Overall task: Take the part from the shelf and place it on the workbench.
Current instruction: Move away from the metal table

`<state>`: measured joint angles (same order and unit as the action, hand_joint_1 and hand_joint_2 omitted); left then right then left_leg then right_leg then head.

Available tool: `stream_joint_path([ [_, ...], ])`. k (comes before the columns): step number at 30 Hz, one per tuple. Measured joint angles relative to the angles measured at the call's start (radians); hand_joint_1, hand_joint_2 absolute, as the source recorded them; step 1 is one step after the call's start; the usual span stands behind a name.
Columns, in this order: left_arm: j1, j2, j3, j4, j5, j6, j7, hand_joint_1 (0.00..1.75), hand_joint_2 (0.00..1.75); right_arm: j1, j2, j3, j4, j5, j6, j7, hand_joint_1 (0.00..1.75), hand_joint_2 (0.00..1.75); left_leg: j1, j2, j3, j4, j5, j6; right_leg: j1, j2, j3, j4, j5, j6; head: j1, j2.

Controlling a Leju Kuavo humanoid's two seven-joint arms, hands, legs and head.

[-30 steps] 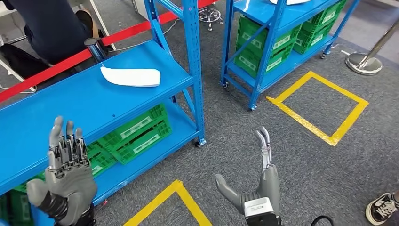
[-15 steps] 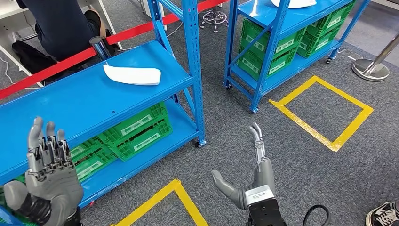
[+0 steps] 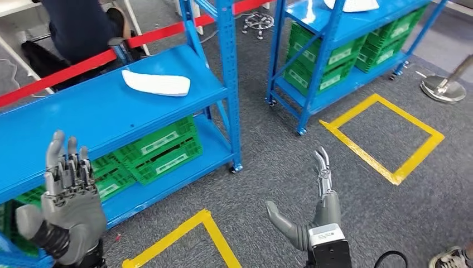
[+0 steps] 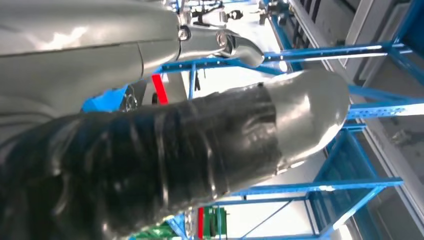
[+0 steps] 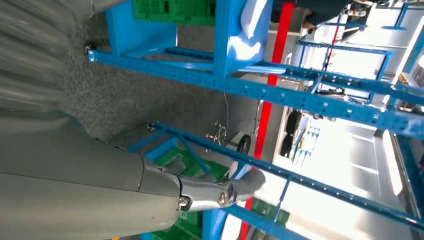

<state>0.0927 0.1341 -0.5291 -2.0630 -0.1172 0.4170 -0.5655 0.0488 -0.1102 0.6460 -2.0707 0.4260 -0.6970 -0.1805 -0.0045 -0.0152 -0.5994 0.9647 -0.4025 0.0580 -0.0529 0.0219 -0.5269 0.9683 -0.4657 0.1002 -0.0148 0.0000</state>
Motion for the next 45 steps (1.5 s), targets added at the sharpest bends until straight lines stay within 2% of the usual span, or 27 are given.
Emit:
stream_joint_path([
  [2, -0.003, 0.0, -0.001, 0.0, 0.0, -0.001, 0.001, 0.0, 0.0, 0.002, 0.0, -0.003, -0.002, -0.002, 0.0, -0.003, 0.0, 1.75, 0.004, 0.004, -0.033, 0.058, -0.037, -0.009, -0.001, 0.0, -0.004, 0.001, 0.002, -0.013, -0.014, 0.0],
  [5, -0.006, 0.0, -0.002, 0.0, 0.002, -0.006, 0.003, 0.0, 0.0, 0.006, -0.001, -0.009, -0.005, -0.002, 0.0, -0.006, 0.0, 1.75, 0.011, 0.014, -0.124, 0.261, -0.13, -0.022, 0.003, -0.004, -0.005, -0.003, 0.003, -0.021, -0.035, 0.0],
  [6, -0.006, 0.0, -0.002, 0.0, 0.003, -0.007, 0.004, 0.0, 0.0, 0.007, -0.001, -0.01, -0.005, -0.002, 0.0, -0.007, 0.0, 1.75, 0.011, 0.014, -0.143, 0.304, -0.142, -0.02, 0.006, -0.005, -0.005, -0.003, 0.003, -0.022, -0.04, 0.0],
  [7, -0.006, 0.0, -0.002, 0.001, 0.004, -0.009, 0.005, 0.0, 0.0, 0.008, -0.002, -0.012, -0.005, -0.003, 0.0, -0.007, 0.0, 1.75, 0.01, 0.014, -0.142, 0.308, -0.135, -0.014, 0.01, -0.006, -0.004, -0.004, 0.003, -0.022, -0.043, 0.0],
  [8, -0.006, 0.0, -0.002, 0.001, 0.004, -0.01, 0.006, 0.0, 0.0, 0.009, -0.002, -0.013, -0.005, -0.003, 0.0, -0.007, 0.0, 1.75, 0.006, 0.014, -0.121, 0.271, -0.111, -0.005, 0.013, -0.006, -0.003, -0.005, 0.003, -0.023, -0.046, 0.0],
  [11, -0.011, 0.0, -0.002, 0.0, 0.004, -0.01, 0.006, 0.0, 0.0, 0.009, -0.002, -0.015, -0.007, -0.003, 0.0, -0.008, 0.0, 1.75, -0.014, 0.016, 0.003, 0.055, -0.028, 0.034, 0.017, -0.006, 0.01, -0.021, 0.006, -0.028, -0.048, 0.0],
  [13, -0.017, 0.0, -0.003, 0.0, 0.004, -0.01, 0.006, 0.0, 0.0, 0.009, -0.002, -0.017, -0.008, -0.003, 0.0, -0.009, 0.0, 1.75, -0.025, 0.018, 0.038, -0.011, -0.021, 0.048, 0.016, -0.007, 0.013, -0.032, 0.011, -0.028, -0.051, 0.0],
  [15, -0.019, 0.0, -0.003, 0.0, 0.004, -0.01, 0.006, 0.0, 0.0, 0.009, -0.002, -0.017, -0.01, -0.003, 0.0, -0.009, 0.0, 1.75, -0.025, 0.017, 0.053, -0.038, -0.02, 0.048, 0.018, -0.01, 0.011, -0.039, 0.013, -0.023, -0.053, 0.0],
  [17, -0.019, -0.001, -0.004, 0.0, 0.004, -0.012, 0.006, 0.0, 0.0, 0.009, -0.003, -0.018, -0.012, -0.003, 0.0, -0.01, 0.0, 1.75, -0.02, 0.019, 0.076, -0.071, -0.011, 0.041, 0.022, -0.013, -0.006, -0.009, -0.012, -0.021, -0.046, 0.0],
  [20, -0.019, -0.001, -0.007, 0.001, 0.004, -0.015, 0.007, 0.0, 0.0, 0.011, -0.004, -0.02, -0.013, -0.004, 0.0, -0.01, 0.0, 1.75, -0.023, 0.02, 0.082, -0.081, -0.003, 0.035, 0.029, -0.014, -0.093, 0.186, -0.109, -0.023, -0.023, 0.0],
  [21, -0.019, -0.001, -0.007, 0.002, 0.004, -0.016, 0.007, 0.0, 0.0, 0.012, -0.004, -0.02, -0.013, -0.004, 0.0, -0.01, 0.0, 1.75, -0.026, 0.019, 0.081, -0.08, -0.003, 0.035, 0.032, -0.014, -0.119, 0.244, -0.127, -0.023, -0.016, 0.0],
  [22, -0.019, -0.001, -0.008, 0.003, 0.004, -0.018, 0.008, 0.0, 0.0, 0.013, -0.005, -0.021, -0.013, -0.005, 0.0, -0.01, 0.0, 1.75, -0.029, 0.019, 0.08, -0.079, -0.003, 0.035, 0.035, -0.014, -0.131, 0.268, -0.126, -0.025, -0.01, 0.0],
  [23, -0.019, -0.001, -0.008, 0.004, 0.004, -0.018, 0.008, 0.0, 0.0, 0.013, -0.005, -0.023, -0.013, -0.005, 0.0, -0.01, 0.0, 1.75, -0.031, 0.019, 0.08, -0.078, -0.003, 0.035, 0.038, -0.014, -0.122, 0.251, -0.107, -0.026, -0.005, 0.0],
  [24, -0.019, 0.0, -0.008, 0.005, 0.004, -0.019, 0.008, 0.0, 0.0, 0.013, -0.006, -0.024, -0.013, -0.006, 0.0, -0.01, 0.0, 1.75, -0.033, 0.018, 0.08, -0.076, -0.004, 0.034, 0.041, -0.014, -0.096, 0.197, -0.074, -0.029, 0.0, 0.0],
  [26, -0.02, 0.0, -0.008, 0.006, 0.004, -0.023, 0.008, 0.0, 0.0, 0.013, -0.006, -0.027, -0.013, -0.006, 0.0, -0.01, 0.0, 1.75, -0.038, 0.016, 0.075, -0.064, -0.009, 0.03, 0.041, -0.013, -0.024, 0.051, -0.014, -0.034, 0.011, 0.0],
  [28, -0.023, 0.002, -0.009, 0.005, 0.004, -0.028, 0.009, 0.0, 0.0, 0.013, -0.006, -0.028, -0.013, -0.006, 0.0, -0.01, 0.0, 1.75, -0.044, 0.014, 0.062, -0.05, -0.01, 0.027, 0.039, -0.011, 0.015, -0.028, 0.008, -0.046, 0.016, 0.0],
  [30, -0.027, 0.006, -0.009, 0.005, 0.009, -0.034, 0.011, 0.0, 0.0, 0.015, -0.006, -0.029, -0.013, -0.001, 0.0, -0.008, 0.0, 1.75, -0.047, 0.012, 0.047, -0.042, -0.012, 0.024, 0.036, -0.012, 0.014, -0.033, 0.013, -0.058, 0.014, 0.0],
  [32, -0.03, 0.009, -0.009, 0.005, 0.016, -0.039, 0.012, 0.0, 0.0, 0.016, -0.006, -0.031, -0.013, 0.007, 0.0, -0.005, 0.0, 1.75, -0.042, 0.011, 0.022, 0.004, -0.045, 0.008, 0.03, -0.012, 0.009, -0.031, 0.016, -0.063, 0.009, 0.0],
  [35, -0.029, 0.009, -0.01, 0.007, 0.017, -0.043, 0.01, 0.0, 0.0, 0.021, -0.004, -0.035, -0.013, 0.015, 0.0, -0.007, 0.0, 1.75, -0.019, 0.013, -0.063, 0.206, -0.144, -0.022, 0.028, -0.013, 0.007, -0.03, 0.017, -0.067, -0.012, 0.0],
  [36, -0.027, 0.008, -0.01, 0.008, 0.016, -0.043, 0.009, 0.0, 0.0, 0.023, -0.004, -0.036, -0.013, 0.016, 0.0, -0.008, 0.0, 1.75, -0.013, 0.014, -0.089, 0.264, -0.162, -0.026, 0.029, -0.014, 0.006, -0.03, 0.017, -0.067, -0.016, 0.0],
  [37, -0.025, 0.008, -0.011, 0.009, 0.015, -0.043, 0.008, 0.0, 0.0, 0.026, -0.004, -0.037, -0.013, 0.016, 0.0, -0.009, 0.0, 1.75, -0.01, 0.015, -0.101, 0.29, -0.164, -0.025, 0.03, -0.014, 0.006, -0.03, 0.017, -0.066, -0.02, 0.0],
  [38, -0.024, 0.008, -0.011, 0.01, 0.015, -0.043, 0.008, 0.0, 0.0, 0.027, -0.003, -0.037, -0.013, 0.014, 0.0, -0.011, 0.0, 1.75, -0.01, 0.015, -0.094, 0.276, -0.148, -0.02, 0.032, -0.014, 0.007, -0.03, 0.017, -0.066, -0.026, 0.0],
  [39, -0.023, 0.008, -0.011, 0.01, 0.015, -0.043, 0.007, 0.0, 0.0, 0.028, -0.003, -0.037, -0.013, 0.012, 0.0, -0.011, 0.0, 1.75, -0.012, 0.015, -0.067, 0.223, -0.117, -0.01, 0.035, -0.014, 0.01, -0.031, 0.017, -0.066, -0.03, 0.0],
  [41, -0.024, 0.008, -0.011, 0.01, 0.014, -0.043, 0.006, 0.0, 0.0, 0.028, -0.003, -0.038, -0.014, 0.007, 0.0, -0.012, 0.0, 1.75, -0.028, 0.016, 0.014, 0.068, -0.051, 0.024, 0.04, -0.013, 0.017, -0.039, 0.018, -0.066, -0.034, 0.0],
  [42, -0.024, 0.007, -0.011, 0.01, 0.013, -0.043, 0.005, 0.0, 0.0, 0.028, -0.003, -0.038, -0.014, 0.005, 0.0, -0.013, 0.0, 1.75, -0.037, 0.017, 0.045, 0.008, -0.032, 0.038, 0.039, -0.013, 0.019, -0.043, 0.019, -0.063, -0.032, 0.0],
  [43, -0.025, 0.006, -0.012, 0.009, 0.012, -0.043, 0.005, 0.0, 0.0, 0.029, -0.002, -0.038, -0.014, 0.003, 0.0, -0.014, 0.0, 1.75, -0.045, 0.018, 0.063, -0.028, -0.024, 0.049, 0.037, -0.013, 0.018, -0.046, 0.022, -0.06, -0.032, 0.0],
  [45, -0.025, 0.005, -0.012, 0.008, 0.011, -0.043, 0.004, 0.0, 0.0, 0.029, -0.002, -0.038, -0.014, -0.003, 0.0, -0.016, 0.0, 1.75, -0.049, 0.017, 0.076, -0.055, -0.021, 0.057, 0.035, -0.014, 0.015, -0.053, 0.027, -0.052, -0.038, 0.0],
])
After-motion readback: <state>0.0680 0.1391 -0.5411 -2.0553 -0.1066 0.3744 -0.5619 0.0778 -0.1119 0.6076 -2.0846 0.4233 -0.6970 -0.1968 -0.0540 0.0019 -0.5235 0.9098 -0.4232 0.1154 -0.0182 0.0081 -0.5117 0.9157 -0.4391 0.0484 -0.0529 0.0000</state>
